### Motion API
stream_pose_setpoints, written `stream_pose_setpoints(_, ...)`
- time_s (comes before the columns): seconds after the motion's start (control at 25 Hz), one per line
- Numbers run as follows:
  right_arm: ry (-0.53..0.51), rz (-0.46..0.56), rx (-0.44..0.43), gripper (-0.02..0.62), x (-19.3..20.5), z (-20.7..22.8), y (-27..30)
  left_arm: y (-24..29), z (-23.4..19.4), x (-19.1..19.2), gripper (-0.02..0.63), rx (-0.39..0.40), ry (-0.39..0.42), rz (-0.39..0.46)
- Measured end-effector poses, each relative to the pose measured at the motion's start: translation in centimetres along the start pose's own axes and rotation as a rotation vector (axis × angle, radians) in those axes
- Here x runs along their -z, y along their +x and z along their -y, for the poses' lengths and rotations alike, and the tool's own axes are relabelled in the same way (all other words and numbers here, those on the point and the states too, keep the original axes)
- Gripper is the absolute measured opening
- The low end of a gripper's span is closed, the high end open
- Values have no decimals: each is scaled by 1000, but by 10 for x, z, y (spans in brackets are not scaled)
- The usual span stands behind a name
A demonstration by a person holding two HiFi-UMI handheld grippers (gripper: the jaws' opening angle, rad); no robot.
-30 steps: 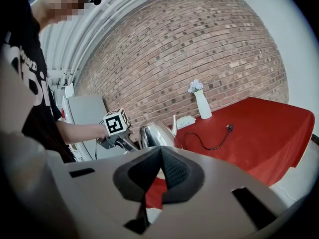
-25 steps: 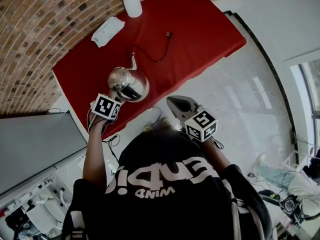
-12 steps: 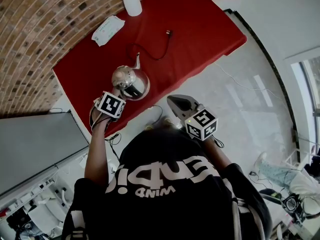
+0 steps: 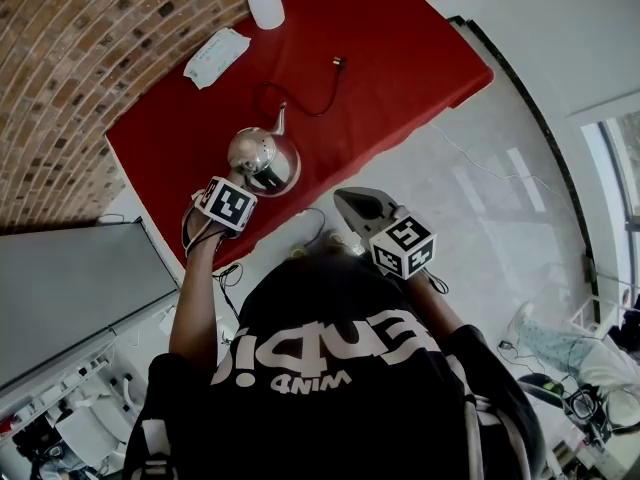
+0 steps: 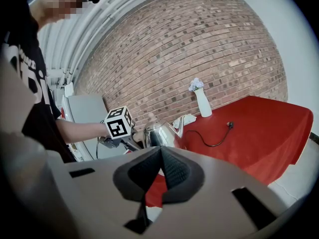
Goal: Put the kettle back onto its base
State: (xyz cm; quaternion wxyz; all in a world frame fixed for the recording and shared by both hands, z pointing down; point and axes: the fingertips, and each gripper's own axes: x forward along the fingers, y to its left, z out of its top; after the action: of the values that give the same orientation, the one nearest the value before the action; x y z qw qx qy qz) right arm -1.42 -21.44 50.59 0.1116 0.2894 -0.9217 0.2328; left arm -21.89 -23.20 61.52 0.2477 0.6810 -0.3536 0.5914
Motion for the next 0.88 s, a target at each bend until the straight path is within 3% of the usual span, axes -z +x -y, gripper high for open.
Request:
stream_pose_setpoints(0.16,3,3,-3,23,0,-3,1,-1,2,3,60,-2,7,-27)
stream_pose_setpoints(0.48,15,19,-5,23,0,-7,-2,0,-3,3,71,-30,40,7)
stream_pose_setpoints(0.52,18,23,-6,23,-1,-7,-2,1,-3,2,84,-30,45,20)
stream_pose_setpoints(0.6,23,28,-9,23,-1,-8,-3,1,-2,-3,173,-16,49,57)
stream_pose_setpoints(0.88,23,26,-21,23,-2,-13,-4,-7,0,0,196,-1,32,70)
